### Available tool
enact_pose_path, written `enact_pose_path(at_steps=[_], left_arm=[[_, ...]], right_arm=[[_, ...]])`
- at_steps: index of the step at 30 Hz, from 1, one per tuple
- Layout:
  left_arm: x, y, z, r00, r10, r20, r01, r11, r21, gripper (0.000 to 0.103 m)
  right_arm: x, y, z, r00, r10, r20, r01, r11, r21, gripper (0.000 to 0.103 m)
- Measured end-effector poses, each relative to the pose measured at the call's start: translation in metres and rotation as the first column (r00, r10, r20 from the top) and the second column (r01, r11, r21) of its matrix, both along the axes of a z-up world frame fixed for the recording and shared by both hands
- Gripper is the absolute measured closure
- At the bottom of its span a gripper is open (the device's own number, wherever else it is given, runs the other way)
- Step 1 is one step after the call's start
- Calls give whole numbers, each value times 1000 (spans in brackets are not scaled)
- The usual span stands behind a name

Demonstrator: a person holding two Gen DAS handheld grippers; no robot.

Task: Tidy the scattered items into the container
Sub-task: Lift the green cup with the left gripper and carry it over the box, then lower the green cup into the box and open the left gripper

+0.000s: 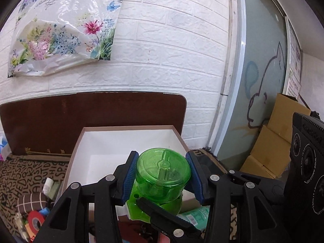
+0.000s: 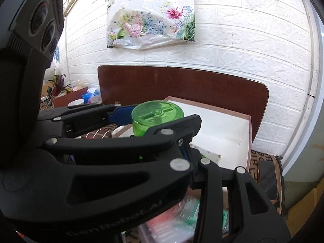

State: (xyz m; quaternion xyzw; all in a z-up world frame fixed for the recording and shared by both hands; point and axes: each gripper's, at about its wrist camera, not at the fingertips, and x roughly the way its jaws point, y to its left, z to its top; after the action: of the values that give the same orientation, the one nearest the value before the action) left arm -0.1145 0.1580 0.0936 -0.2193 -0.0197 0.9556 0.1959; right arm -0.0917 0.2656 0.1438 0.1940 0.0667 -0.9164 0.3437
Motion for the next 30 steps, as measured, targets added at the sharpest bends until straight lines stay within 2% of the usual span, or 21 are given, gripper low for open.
enact_pose_path(at_steps=[7, 12, 21, 25, 26, 28, 30], left_arm=[[-60, 4, -24, 996, -4, 87, 4, 1000, -3, 55], [-90, -3, -49, 984, 21, 178, -23, 1000, 8, 55], [-113, -33, -81, 961, 57, 272, -64, 998, 16, 55], [-114, -39, -88, 958, 58, 282, -63, 998, 9, 55], [-114, -39, -88, 958, 52, 283, -57, 998, 9, 53], [-113, -39, -89, 958, 37, 285, -44, 999, 17, 42], [-111, -39, -90, 960, 43, 278, -50, 999, 16, 38]], right_arm=[[-61, -8, -16, 996, -29, 84, 29, 1000, 2, 59], [-95, -18, -36, 985, -11, 173, 6, 1000, 30, 59], [-126, -50, -65, 952, 32, 303, -56, 996, 70, 59], [-127, -56, -73, 948, 35, 318, -64, 995, 80, 59], [-127, -57, -73, 948, 34, 318, -65, 994, 88, 59], [-128, -58, -75, 946, 23, 322, -59, 993, 104, 59], [-128, -57, -76, 944, 17, 330, -57, 992, 110, 59]])
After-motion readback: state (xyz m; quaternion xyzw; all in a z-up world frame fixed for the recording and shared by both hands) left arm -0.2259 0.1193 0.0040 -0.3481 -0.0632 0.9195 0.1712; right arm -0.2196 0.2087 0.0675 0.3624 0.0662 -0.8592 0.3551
